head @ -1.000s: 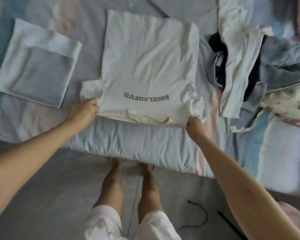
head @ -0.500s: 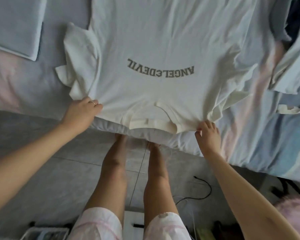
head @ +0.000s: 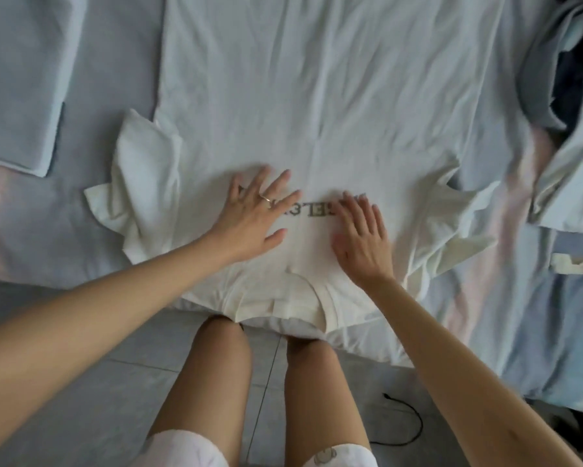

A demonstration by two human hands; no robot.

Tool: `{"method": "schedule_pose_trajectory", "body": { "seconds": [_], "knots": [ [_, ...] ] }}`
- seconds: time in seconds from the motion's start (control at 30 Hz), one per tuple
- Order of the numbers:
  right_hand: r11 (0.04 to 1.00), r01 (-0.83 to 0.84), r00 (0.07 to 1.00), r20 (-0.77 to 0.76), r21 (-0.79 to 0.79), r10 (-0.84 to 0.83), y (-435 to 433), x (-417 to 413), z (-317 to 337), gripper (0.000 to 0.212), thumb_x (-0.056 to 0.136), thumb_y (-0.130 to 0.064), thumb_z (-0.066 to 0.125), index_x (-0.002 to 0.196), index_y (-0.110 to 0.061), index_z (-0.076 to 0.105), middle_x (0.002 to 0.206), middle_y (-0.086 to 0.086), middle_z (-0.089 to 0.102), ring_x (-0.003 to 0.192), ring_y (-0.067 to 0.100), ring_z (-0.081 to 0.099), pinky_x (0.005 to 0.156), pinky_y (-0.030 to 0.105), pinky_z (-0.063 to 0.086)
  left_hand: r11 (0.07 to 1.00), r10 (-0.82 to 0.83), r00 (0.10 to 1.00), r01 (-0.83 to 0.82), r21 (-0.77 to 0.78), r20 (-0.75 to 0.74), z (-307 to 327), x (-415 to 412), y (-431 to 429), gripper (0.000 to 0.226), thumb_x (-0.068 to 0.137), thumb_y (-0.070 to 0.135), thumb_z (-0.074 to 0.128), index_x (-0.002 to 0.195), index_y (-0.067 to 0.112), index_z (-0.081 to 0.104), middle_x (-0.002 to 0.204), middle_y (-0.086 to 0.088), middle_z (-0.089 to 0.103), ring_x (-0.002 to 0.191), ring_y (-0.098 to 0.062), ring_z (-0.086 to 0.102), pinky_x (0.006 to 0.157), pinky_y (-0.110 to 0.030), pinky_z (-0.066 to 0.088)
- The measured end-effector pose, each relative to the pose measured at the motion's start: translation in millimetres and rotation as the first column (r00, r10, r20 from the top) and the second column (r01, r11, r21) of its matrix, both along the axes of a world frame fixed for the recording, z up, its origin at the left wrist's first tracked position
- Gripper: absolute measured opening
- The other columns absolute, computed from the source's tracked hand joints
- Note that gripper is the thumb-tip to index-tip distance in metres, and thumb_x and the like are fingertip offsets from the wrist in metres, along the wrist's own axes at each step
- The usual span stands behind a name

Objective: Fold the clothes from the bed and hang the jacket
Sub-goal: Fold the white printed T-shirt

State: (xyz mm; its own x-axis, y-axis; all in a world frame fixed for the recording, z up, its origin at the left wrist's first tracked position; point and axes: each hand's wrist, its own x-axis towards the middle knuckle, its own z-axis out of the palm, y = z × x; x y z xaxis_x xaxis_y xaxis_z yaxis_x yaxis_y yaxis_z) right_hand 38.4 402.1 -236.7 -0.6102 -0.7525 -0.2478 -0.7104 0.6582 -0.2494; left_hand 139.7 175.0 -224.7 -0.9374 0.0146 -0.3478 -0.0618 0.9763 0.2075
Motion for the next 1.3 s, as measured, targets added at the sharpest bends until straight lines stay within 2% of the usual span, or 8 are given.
{"method": "schedule_pose_trajectory", "body": {
  "seconds": [0.2,0.53,0.8,0.9,1.0,1.1,1.2,1.3],
  "knots": [
    [0.99,-0.033,0.994,-0.096,0.139,0.047,-85.9,-141.1,-30.6,0.063,0.091,-0.059,0.027,0.15,-0.038,0.02,0.159,-0.004,0.017,0.145,0.033,0.016,0.109,0.063,-0.001,0.986,0.059,0.995,-0.071,-0.153,-0.082,-47.3,-136.2,-70.6,0.082,0.08,0.068,0.035,0.149,0.042,-0.001,0.16,0.009,-0.005,0.145,-0.037,-0.009,0.101,-0.076,-0.002],
    [0.934,0.256,0.966,-0.109,0.249,-0.235,-182.0,-352.5,-25.4,0.072,0.085,-0.077,0.02,0.145,-0.051,-0.008,0.157,-0.016,-0.017,0.146,0.029,-0.015,0.101,0.077,-0.006,0.879,0.416,0.892,-0.444,-0.173,-0.177,-57.6,-323.7,-164.1,0.083,0.079,0.077,0.028,0.148,0.044,-0.003,0.159,0.015,-0.009,0.145,-0.034,-0.012,0.097,-0.079,-0.004],
    [0.933,0.266,0.964,-0.072,0.24,-0.257,-205.3,-411.5,-32.0,0.072,0.083,-0.079,0.021,0.145,-0.054,-0.006,0.157,-0.018,-0.016,0.146,0.027,-0.016,0.098,0.076,-0.01,0.838,0.453,0.843,-0.513,-0.183,-0.289,-63.5,-376.8,-171.2,0.079,0.079,0.068,0.027,0.15,0.037,0.01,0.16,0.008,0.008,0.146,-0.035,0.0,0.1,-0.079,0.0],
    [0.958,0.282,0.956,-0.095,0.047,-0.277,-187.5,-409.9,-26.6,0.059,0.096,-0.055,0.032,0.15,-0.04,0.013,0.16,-0.011,0.003,0.148,0.023,0.001,0.108,0.066,-0.007,0.838,0.45,0.847,-0.51,-0.193,-0.284,-64.5,-375.7,-170.0,0.08,0.078,0.067,0.026,0.15,0.036,0.011,0.16,0.007,0.009,0.146,-0.035,0.003,0.1,-0.079,0.002],
    [0.745,0.623,0.731,-0.16,-0.238,-0.663,-147.2,-410.8,-23.7,0.051,0.093,-0.031,0.047,0.142,-0.022,0.036,0.15,0.007,0.031,0.138,0.026,0.027,0.113,0.043,0.011,0.838,0.442,0.855,-0.501,-0.215,-0.271,-61.9,-378.2,-169.5,0.08,0.079,0.066,0.029,0.15,0.036,0.01,0.16,0.007,0.007,0.146,-0.035,0.002,0.1,-0.079,0.004],
    [0.366,0.895,0.408,0.136,-0.256,-0.903,-124.5,-430.5,-15.4,0.048,0.086,-0.037,0.061,0.126,-0.013,0.05,0.126,0.01,0.052,0.119,0.028,0.047,0.096,0.032,0.032,0.84,0.443,0.856,-0.501,-0.21,-0.268,-60.8,-378.9,-169.4,0.08,0.078,0.065,0.031,0.15,0.036,0.011,0.16,0.007,0.009,0.146,-0.034,0.003,0.1,-0.078,0.004],
    [0.347,0.912,0.403,0.317,-0.221,-0.859,-118.9,-453.3,-10.8,0.03,0.086,-0.037,0.061,0.104,-0.013,0.064,0.091,0.002,0.062,0.086,0.02,0.058,0.071,0.025,0.038,0.839,0.449,0.854,-0.504,-0.206,-0.263,-60.0,-380.3,-169.0,0.081,0.077,0.063,0.031,0.15,0.035,0.014,0.16,0.005,0.012,0.146,-0.035,0.004,0.1,-0.079,0.003],
    [0.294,0.896,0.416,0.4,-0.333,-0.817,-119.3,-466.2,-3.9,0.012,0.09,-0.025,0.058,0.097,-0.016,0.053,0.088,0.0,0.056,0.084,0.016,0.051,0.071,0.022,0.036,0.843,0.444,0.857,-0.499,-0.201,-0.262,-60.5,-379.7,-168.9,0.081,0.076,0.062,0.033,0.15,0.034,0.015,0.159,0.004,0.013,0.146,-0.035,0.006,0.1,-0.079,0.003]
  ]
}}
